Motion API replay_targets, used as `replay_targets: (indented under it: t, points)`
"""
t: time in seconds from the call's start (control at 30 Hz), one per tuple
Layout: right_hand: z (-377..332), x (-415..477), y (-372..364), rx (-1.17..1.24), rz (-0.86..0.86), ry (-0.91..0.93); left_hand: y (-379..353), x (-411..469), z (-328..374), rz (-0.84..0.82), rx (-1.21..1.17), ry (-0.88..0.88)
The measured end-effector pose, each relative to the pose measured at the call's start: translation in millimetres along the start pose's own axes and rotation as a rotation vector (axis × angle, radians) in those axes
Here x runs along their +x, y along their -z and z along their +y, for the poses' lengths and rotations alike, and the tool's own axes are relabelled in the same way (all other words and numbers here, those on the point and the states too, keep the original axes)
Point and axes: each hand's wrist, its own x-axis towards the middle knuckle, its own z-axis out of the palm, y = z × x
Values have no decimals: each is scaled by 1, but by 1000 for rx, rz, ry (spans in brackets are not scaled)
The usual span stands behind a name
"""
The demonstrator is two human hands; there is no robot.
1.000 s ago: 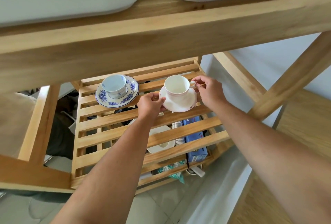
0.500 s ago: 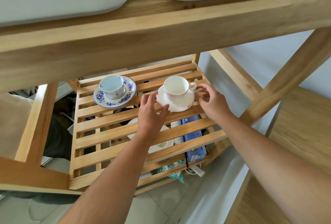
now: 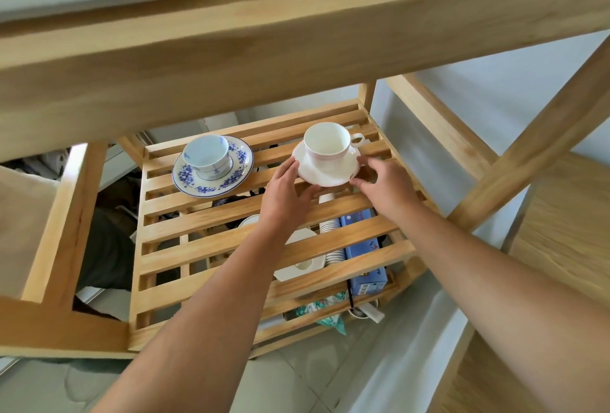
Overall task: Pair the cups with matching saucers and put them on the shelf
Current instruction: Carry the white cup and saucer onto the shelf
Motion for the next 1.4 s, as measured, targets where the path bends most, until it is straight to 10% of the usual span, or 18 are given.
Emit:
replay_targets:
  t: [0.77,1.4]
  points:
    - [-24,31,-2,71,6,-35,5,25,12,10,8,79]
    - [28,-276,193,245,352,-205,5,-195,193,-363,-186,-449]
